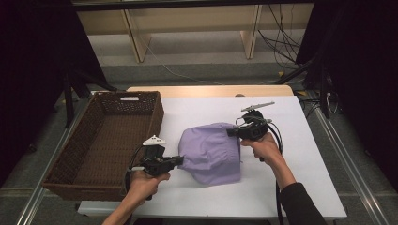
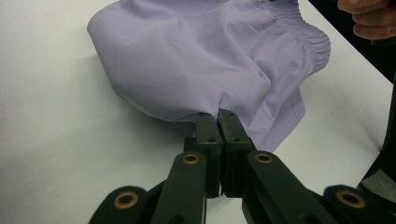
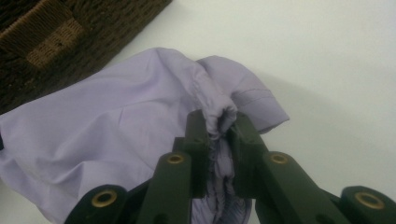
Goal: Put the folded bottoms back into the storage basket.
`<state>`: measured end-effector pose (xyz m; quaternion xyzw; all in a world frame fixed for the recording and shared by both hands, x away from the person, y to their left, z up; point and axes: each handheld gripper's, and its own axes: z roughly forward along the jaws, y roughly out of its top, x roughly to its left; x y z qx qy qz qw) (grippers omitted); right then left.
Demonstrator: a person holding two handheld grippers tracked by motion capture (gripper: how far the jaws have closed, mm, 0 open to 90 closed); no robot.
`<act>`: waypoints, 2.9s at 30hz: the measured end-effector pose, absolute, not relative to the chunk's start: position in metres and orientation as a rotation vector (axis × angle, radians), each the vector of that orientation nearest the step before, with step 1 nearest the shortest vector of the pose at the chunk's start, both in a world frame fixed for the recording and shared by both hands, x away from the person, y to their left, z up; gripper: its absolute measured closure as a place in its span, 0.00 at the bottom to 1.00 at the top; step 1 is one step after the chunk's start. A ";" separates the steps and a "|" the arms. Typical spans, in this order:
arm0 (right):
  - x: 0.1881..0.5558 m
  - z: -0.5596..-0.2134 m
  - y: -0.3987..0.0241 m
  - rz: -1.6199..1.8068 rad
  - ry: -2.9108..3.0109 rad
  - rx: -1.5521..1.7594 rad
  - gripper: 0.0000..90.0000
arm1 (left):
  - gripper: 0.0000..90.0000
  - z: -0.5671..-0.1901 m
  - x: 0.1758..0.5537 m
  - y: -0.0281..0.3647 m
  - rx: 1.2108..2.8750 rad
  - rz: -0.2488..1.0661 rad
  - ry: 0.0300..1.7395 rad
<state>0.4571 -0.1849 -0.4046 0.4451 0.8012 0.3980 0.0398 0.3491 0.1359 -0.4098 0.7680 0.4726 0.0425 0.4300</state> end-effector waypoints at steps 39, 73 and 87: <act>0.458 -0.332 -0.139 1.376 2.406 1.221 0.89 | 0.98 -0.337 0.354 0.197 1.854 0.153 1.114; 0.469 -0.297 -0.088 1.426 2.411 1.133 0.89 | 0.98 -0.310 0.352 0.248 1.775 0.212 1.134; 0.480 -0.284 -0.058 1.404 2.436 1.107 0.89 | 0.98 -0.304 0.352 0.274 1.726 0.232 1.164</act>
